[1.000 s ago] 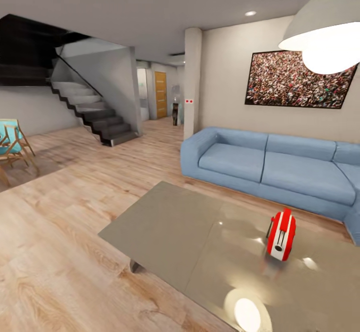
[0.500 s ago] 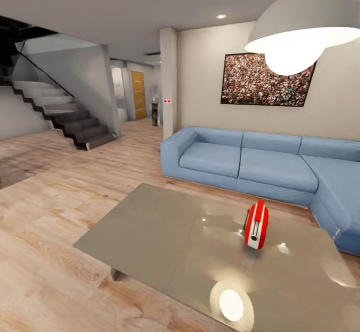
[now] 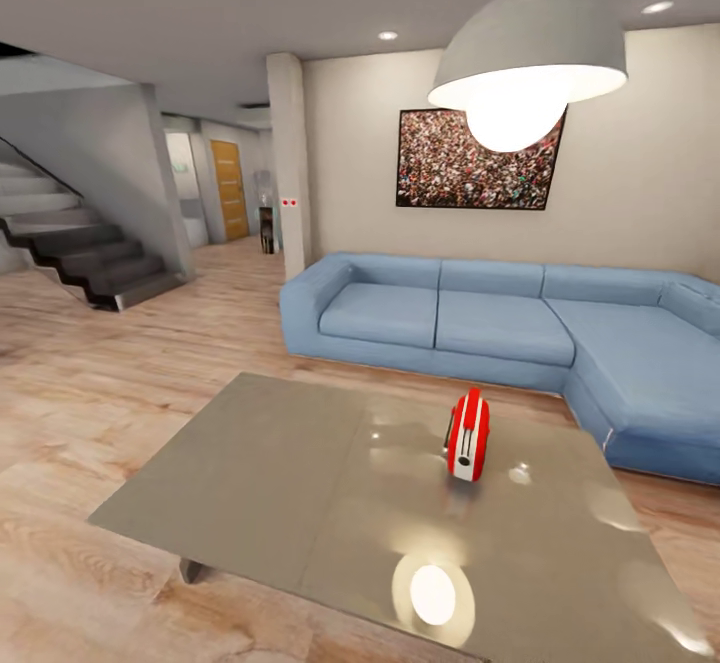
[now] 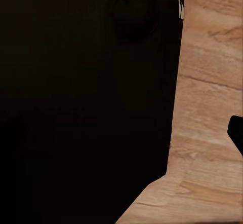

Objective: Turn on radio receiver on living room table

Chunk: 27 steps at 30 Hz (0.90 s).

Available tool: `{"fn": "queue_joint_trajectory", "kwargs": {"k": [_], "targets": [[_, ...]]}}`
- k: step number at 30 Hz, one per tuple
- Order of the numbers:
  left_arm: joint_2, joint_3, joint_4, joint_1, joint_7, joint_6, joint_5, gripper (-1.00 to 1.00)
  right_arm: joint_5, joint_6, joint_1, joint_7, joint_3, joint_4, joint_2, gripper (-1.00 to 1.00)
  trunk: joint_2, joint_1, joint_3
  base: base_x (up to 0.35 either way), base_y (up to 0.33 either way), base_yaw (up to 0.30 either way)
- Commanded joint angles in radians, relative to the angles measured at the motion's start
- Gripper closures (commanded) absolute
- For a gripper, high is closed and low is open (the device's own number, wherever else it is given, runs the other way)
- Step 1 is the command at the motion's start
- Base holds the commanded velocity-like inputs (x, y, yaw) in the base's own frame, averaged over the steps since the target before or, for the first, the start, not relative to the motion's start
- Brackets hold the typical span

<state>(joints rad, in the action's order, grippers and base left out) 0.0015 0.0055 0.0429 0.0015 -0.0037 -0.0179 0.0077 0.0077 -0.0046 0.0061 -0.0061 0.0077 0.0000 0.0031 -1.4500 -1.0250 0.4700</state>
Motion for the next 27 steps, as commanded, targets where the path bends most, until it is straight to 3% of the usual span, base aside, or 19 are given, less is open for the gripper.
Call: {"fn": "queue_joint_trajectory", "kwargs": {"k": [1, 21, 27], "targets": [[0.0, 0.0, 0.0, 0.0, 0.0, 0.0, 0.0, -1.0, 0.0, 0.0, 0.0, 0.0, 0.0, 0.0, 0.0, -1.0, 0.0, 0.0, 0.0, 0.0, 0.0, -0.282], [0.0, 0.001, 0.0, 0.0, 0.001, 0.0, 0.0, -1.0, 0.0, 0.0, 0.0, 0.0, 0.0, 0.0, 0.0, -1.0, 0.0, 0.0, 0.0, 0.0, 0.0, -0.282], [0.0, -0.001, 0.0, 0.0, 0.0, 0.001, 0.0, -1.0, -0.001, 0.0, 0.0, 0.0, 0.0, 0.0, 0.0, -1.0, 0.0, 0.0, 0.0, 0.019, 0.003, -0.126]]}}
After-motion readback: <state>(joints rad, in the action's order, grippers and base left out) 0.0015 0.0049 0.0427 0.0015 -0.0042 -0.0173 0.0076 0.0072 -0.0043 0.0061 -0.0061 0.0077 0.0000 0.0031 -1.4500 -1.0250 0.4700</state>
